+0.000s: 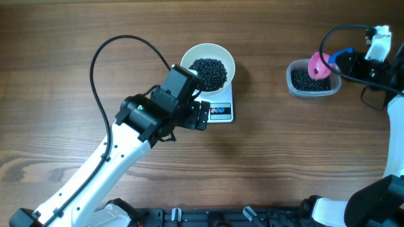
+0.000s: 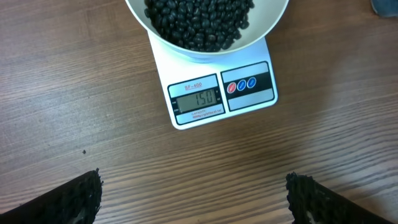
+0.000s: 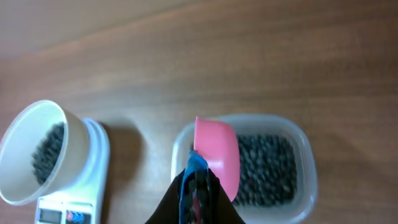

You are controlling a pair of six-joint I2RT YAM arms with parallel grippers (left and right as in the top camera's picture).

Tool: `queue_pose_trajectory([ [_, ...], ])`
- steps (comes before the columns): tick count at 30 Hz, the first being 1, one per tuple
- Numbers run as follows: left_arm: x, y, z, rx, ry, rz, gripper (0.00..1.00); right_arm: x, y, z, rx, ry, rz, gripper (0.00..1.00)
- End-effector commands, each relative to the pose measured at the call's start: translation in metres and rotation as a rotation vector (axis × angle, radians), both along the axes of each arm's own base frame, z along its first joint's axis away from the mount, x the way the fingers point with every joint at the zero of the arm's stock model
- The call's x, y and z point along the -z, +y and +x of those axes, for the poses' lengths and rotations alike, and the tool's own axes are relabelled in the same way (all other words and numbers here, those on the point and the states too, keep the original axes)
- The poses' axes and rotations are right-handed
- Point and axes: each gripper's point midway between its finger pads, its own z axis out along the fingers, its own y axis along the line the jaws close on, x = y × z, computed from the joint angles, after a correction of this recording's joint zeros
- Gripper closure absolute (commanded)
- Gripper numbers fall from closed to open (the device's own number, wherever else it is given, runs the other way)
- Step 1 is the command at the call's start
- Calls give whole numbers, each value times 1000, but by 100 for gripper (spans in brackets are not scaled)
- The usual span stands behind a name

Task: Scoop item into bowl and weigh 150g on scale
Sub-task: 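Carry the scoop with the right gripper back and lower it into the tub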

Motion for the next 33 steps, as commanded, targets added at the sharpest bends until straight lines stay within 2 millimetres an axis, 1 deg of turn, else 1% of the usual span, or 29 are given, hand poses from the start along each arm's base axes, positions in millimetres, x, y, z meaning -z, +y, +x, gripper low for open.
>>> queue_pose_trajectory([
  [1,-5,-3,1,-3,-8,-13,0,-4,-9,-2,-29,-16,-121,96],
  [3,-5,-3,1,-3,-8,-13,0,-1,-9,-2,-30,-8,-116,96],
  [7,-5,-3,1,-3,-8,-13,0,19,-14,-2,-22,52,-121,96],
  [10,-5,-3,1,-3,-8,-13,0,28,-19,6,-27,51,-141,96],
  [14,-5,-3,1,-3,-8,-13,0,53,-19,7,-33,118,-110,96],
  [15,-5,-3,1,-3,-8,-13,0,56,-19,7,-34,126,-106,96],
  [17,-5,-3,1,-3,-8,-13,0,58,-20,7,-32,133,-111,72],
  [19,-5,-3,1,-3,-8,-13,0,59,-23,6,-21,141,-126,66],
  [20,-5,-3,1,-3,-8,-13,0,60,-24,6,-18,144,-130,58],
  [21,-5,-3,1,-3,-8,-13,0,60,-24,6,-19,144,-130,43],
  [22,-5,-3,1,-3,-8,-13,0,60,-24,6,-18,143,-129,39],
  [24,-5,-3,1,-3,-8,-13,0,60,-24,6,-18,144,-129,19],
  [25,-5,-3,1,-3,-8,-13,0,60,-24,6,-18,144,-130,5],
  [26,-5,-3,1,-3,-8,-13,0,60,-24,6,-18,144,-129,0],
  [29,-5,-3,1,-3,-8,-13,0,58,-22,1,-17,156,-127,0],
  [31,-5,-3,1,-3,-8,-13,0,59,-33,-6,23,189,-182,0],
  [33,-5,-3,1,-3,-8,-13,0,54,-41,-11,57,201,-234,0],
])
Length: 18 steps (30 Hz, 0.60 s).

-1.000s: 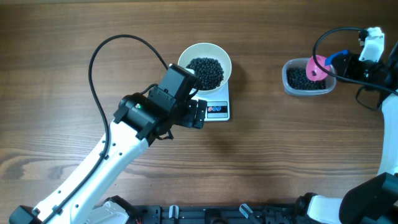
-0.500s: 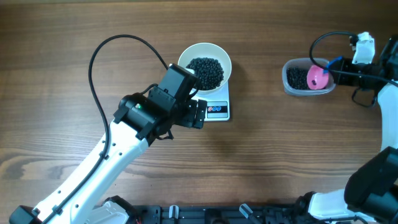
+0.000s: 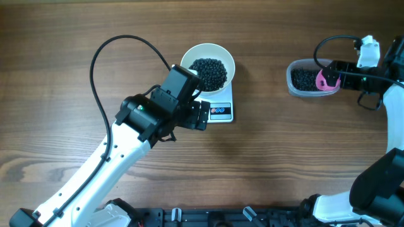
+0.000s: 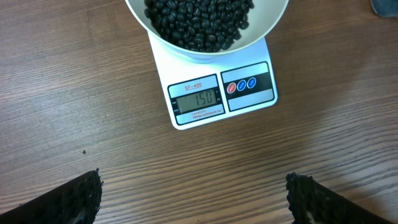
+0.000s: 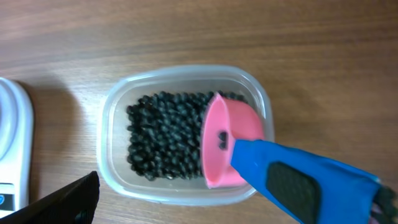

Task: Scoop item into bowl and weigh 150g on scale
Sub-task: 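Carry the scoop with the right gripper back and lower it into the tub, then open the right gripper, release the scoop, and withdraw toward the front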

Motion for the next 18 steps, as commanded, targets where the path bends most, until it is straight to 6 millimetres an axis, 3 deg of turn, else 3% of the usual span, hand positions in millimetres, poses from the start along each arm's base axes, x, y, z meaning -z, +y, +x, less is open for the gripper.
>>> queue_pose_trajectory([
  [1,-5,-3,1,-3,-8,-13,0,-17,-13,-5,44,-12,-100,0],
  [5,-5,-3,1,-3,-8,-13,0,-26,-10,-15,45,-7,-103,0],
  [14,-5,-3,1,-3,-8,-13,0,-19,6,-32,21,75,-78,0],
  [18,-5,-3,1,-3,-8,-13,0,-36,14,-34,13,32,-90,0],
])
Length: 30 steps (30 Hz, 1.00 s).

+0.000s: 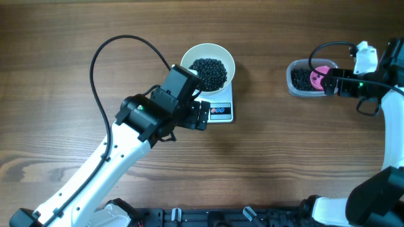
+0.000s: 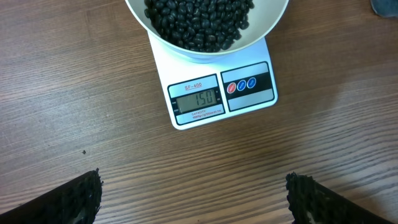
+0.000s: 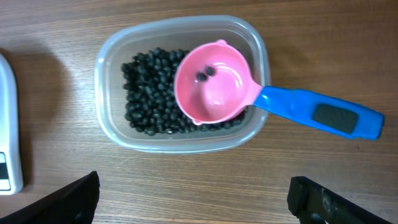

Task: Scoop item into bowl and weigh 150g on scale
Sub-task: 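Open the right gripper, release the scoop, and withdraw toward the front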

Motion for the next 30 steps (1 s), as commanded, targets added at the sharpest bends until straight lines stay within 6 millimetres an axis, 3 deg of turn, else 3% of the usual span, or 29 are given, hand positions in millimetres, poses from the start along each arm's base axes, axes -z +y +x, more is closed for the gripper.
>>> queue_pose_trajectory([
  [1,-5,-3,1,-3,-8,-13,0,-34,3,-3,25,-85,-25,0],
  [4,-5,-3,1,-3,-8,-13,0,-62,12,-12,53,-155,0,0],
  [8,-5,-3,1,-3,-8,-13,0,-100,50,-35,-13,-243,138,0],
  [12,-5,-3,1,-3,-8,-13,0,-109,57,-57,56,-223,180,0],
  [20,-5,-3,1,-3,-8,-13,0,-105,52,-69,84,-187,134,0],
  [30,-5,-3,1,-3,-8,-13,0,-159,62,-95,-1,-423,6,0],
])
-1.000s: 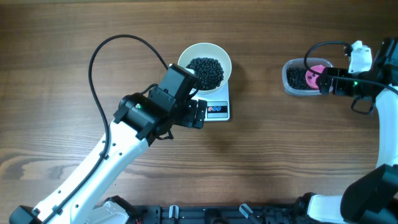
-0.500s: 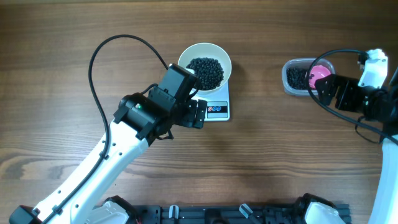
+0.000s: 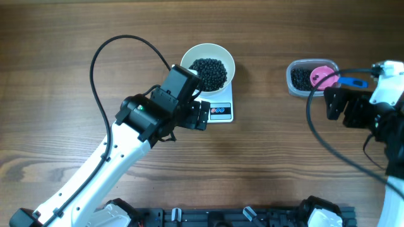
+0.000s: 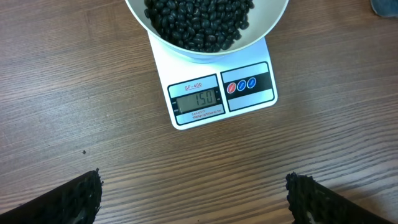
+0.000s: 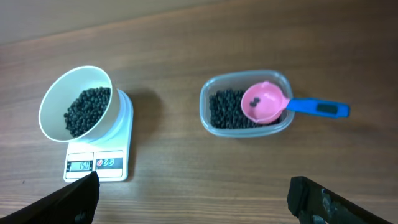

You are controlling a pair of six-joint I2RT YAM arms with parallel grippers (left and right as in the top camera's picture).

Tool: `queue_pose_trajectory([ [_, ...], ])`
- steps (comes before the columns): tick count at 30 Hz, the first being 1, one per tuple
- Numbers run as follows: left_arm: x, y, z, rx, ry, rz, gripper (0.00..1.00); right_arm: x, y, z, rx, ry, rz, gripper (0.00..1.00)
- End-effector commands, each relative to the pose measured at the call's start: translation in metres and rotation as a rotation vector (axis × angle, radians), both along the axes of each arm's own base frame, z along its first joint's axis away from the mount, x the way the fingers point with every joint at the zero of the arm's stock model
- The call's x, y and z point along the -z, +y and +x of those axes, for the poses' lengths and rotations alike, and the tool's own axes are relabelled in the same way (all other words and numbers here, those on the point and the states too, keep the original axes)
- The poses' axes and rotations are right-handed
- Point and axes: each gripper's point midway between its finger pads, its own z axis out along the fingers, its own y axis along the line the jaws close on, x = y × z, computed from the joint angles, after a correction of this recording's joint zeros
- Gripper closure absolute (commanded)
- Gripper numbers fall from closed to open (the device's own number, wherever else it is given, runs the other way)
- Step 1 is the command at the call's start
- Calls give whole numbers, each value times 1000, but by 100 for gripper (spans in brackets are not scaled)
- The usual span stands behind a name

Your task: Scoop item into bowl and weigh 150g on scale

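A white bowl (image 3: pixel 189 58) of black beans (image 3: pixel 209 72) stands on the white scale (image 3: pixel 221 111), whose display (image 4: pixel 198 99) reads 150. At the right, a clear tub (image 3: pixel 293 82) holds more beans, and the pink scoop (image 3: pixel 324 76) with a blue handle (image 3: pixel 353 82) rests on it. My left gripper (image 4: pixel 193 199) hangs open just in front of the scale, nothing between its fingers. My right gripper (image 5: pixel 193 199) is open and empty, well back from the tub (image 5: pixel 245 109) and the scoop (image 5: pixel 264 103).
The wooden table (image 3: pixel 63 75) stretches wide to the left of the scale. My left arm (image 3: pixel 120 151) crosses the table's lower left, its black cable (image 3: pixel 101 50) looping behind it. My right arm (image 3: pixel 366 110) stands in front of the tub at the table's right.
My right gripper has pulled away from the tub and now sees both the tub and the scale. The scoop still rests on the tub. My left gripper and the scale reading are unchanged.
First my right gripper held the pink scoop over the bean tub. Then the scoop was tipped down into the tub. Then it lay let go on the tub, my gripper open above. Now that gripper is far back. The scale read 150 throughout.
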Motion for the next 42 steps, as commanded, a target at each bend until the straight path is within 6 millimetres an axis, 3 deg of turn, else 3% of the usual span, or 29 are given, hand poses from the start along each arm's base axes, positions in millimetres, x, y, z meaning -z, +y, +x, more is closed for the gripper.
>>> queue_pose_trajectory([
  [1,-5,-3,1,-3,-8,-13,0,-11,0,-2,-15,-74,-60,0],
  [4,-5,-3,1,-3,-8,-13,0,-8,2,1,-27,-142,-82,0],
  [14,-5,-3,1,-3,-8,-13,0,18,37,5,-129,-558,-188,0],
  [20,-5,-3,1,-3,-8,-13,0,48,51,-10,-121,-730,-147,0],
  [24,-5,-3,1,-3,-8,-13,0,53,50,-17,-61,-842,-126,0],
  [30,-5,-3,1,-3,-8,-13,0,73,46,-23,-2,-896,-95,0],
  [42,-5,-3,1,-3,-8,-13,0,89,43,-19,52,-869,-103,0],
])
